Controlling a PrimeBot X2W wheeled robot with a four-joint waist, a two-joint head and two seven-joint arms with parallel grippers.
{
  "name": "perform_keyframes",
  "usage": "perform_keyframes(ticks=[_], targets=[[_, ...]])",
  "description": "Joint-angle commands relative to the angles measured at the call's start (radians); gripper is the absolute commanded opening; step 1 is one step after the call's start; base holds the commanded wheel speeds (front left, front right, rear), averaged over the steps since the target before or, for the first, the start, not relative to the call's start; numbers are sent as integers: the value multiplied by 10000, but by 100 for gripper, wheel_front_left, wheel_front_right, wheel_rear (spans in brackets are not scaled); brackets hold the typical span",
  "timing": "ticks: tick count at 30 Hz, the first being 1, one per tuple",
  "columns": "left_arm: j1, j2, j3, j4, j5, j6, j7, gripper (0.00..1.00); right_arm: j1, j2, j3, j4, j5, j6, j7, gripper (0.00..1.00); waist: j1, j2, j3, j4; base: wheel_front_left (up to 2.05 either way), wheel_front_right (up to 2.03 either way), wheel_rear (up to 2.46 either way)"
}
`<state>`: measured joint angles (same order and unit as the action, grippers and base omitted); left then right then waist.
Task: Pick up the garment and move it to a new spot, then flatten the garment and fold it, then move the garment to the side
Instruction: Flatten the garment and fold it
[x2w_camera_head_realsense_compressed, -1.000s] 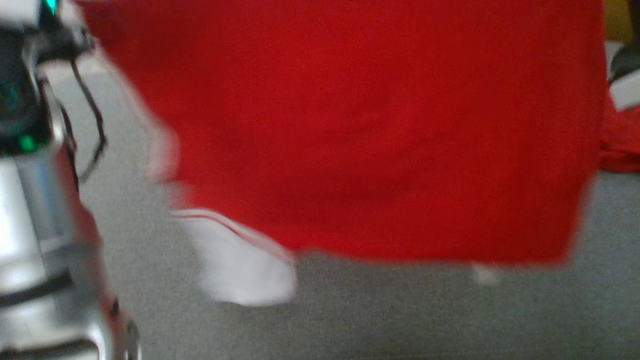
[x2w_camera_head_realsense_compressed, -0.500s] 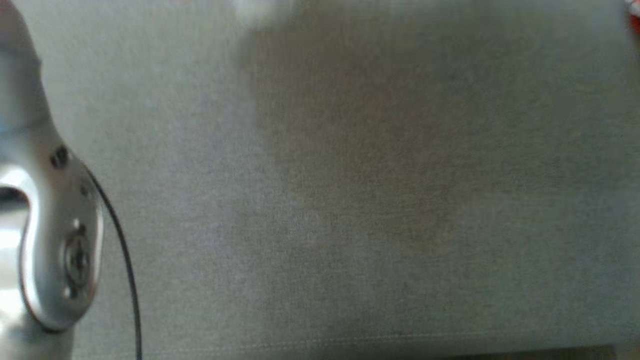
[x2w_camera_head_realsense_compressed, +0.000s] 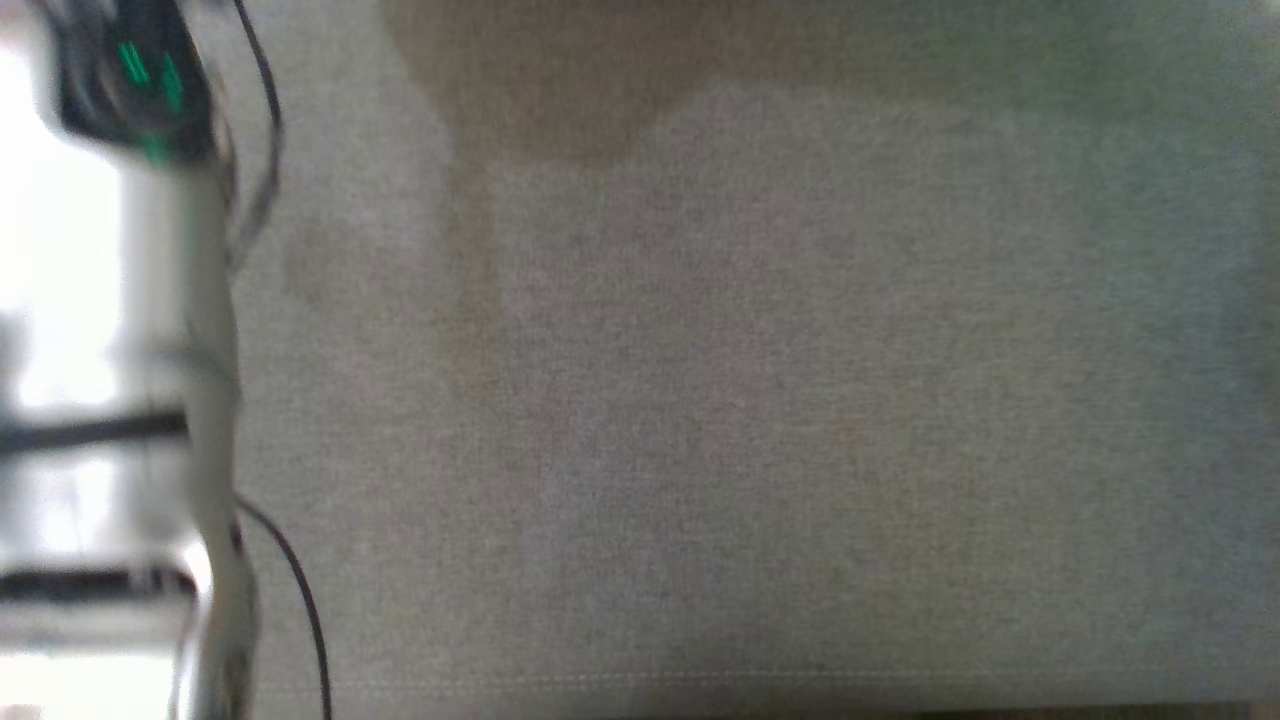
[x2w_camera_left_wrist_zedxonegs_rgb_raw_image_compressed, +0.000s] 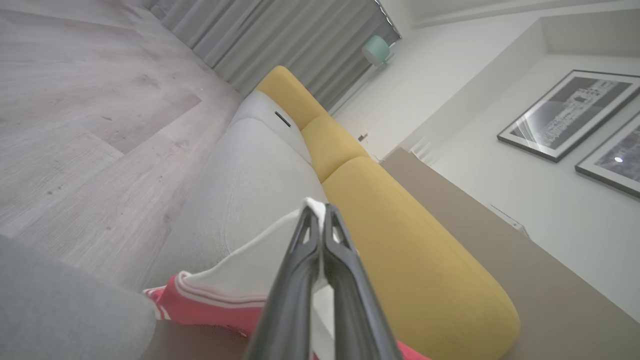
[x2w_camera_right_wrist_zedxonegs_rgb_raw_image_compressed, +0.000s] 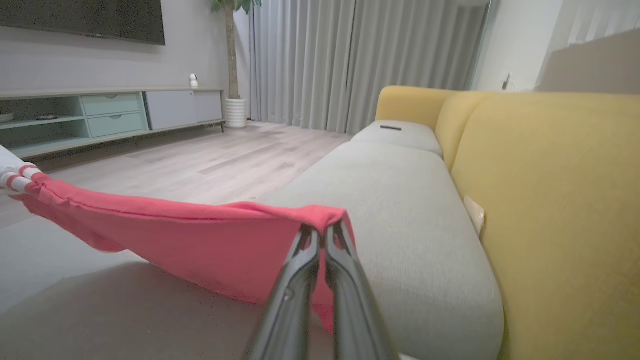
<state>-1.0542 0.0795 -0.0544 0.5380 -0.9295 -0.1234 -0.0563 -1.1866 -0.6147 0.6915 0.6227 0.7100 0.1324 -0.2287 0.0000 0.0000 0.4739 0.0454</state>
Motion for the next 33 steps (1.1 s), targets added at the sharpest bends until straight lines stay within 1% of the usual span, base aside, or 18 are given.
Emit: perform_keyframes(ticks=[1, 5, 7, 11, 12, 18, 24, 25, 26, 29, 33], targets=[[470, 567, -27, -838, -168, -66, -95, 0, 528, -425, 64, -355, 264, -17, -151, 0, 0, 0, -591, -17, 0, 0, 0], [3163, 986, -296, -1996, -408, -69, -219, 0, 2159, -758, 378, -805, 904, -17, -261, 0, 0, 0, -1476, -104, 0, 0, 0], [4522, 1189, -357, -2488, -327, -70, -336, 0, 3005, -925, 528, -1031, 1120, -17, -282, 0, 0, 0, -1874, -154, 0, 0, 0], [6909, 1225, -307, -3316, -397, 27, -514, 0, 4620, -1171, 662, -1511, 1536, -17, -304, 0, 0, 0, -2570, -208, 0, 0, 0], [6909, 1225, -307, -3316, -397, 27, -514, 0, 4620, -1171, 662, -1511, 1536, -17, -304, 0, 0, 0, -2570, -208, 0, 0, 0], [9674, 1097, -109, -4342, -368, 475, -970, 0, 6643, -1214, 512, -2054, 1745, -17, -321, 0, 0, 0, -3304, -290, 0, 0, 0], [11801, 758, 20, -5597, -455, 999, -1236, 0, 8295, -1187, -178, -2748, 1563, -17, -327, 0, 0, 0, -3472, -361, 0, 0, 0], [12383, 659, 2, -6099, -461, 1178, -1248, 0, 8855, -1158, -503, -3029, 1450, -17, -328, 0, 0, 0, -3454, -368, 0, 0, 0], [12635, 612, 7, -6344, -468, 1288, -1252, 0, 9115, -1147, -655, -3169, 1373, -17, -328, 0, 0, 0, -3439, -376, 0, 0, 0], [13129, 522, 4, -7013, -447, 1569, -1247, 0, 9727, -1058, -1109, -3521, 1136, -17, -315, 0, 0, 0, -3373, -416, 0, 0, 0], [13000, 463, -87, -7468, -366, 1779, -1193, 0, 10052, -832, -1626, -3742, 804, -17, -108, 0, 0, 0, -3229, -442, 0, 0, 0]])
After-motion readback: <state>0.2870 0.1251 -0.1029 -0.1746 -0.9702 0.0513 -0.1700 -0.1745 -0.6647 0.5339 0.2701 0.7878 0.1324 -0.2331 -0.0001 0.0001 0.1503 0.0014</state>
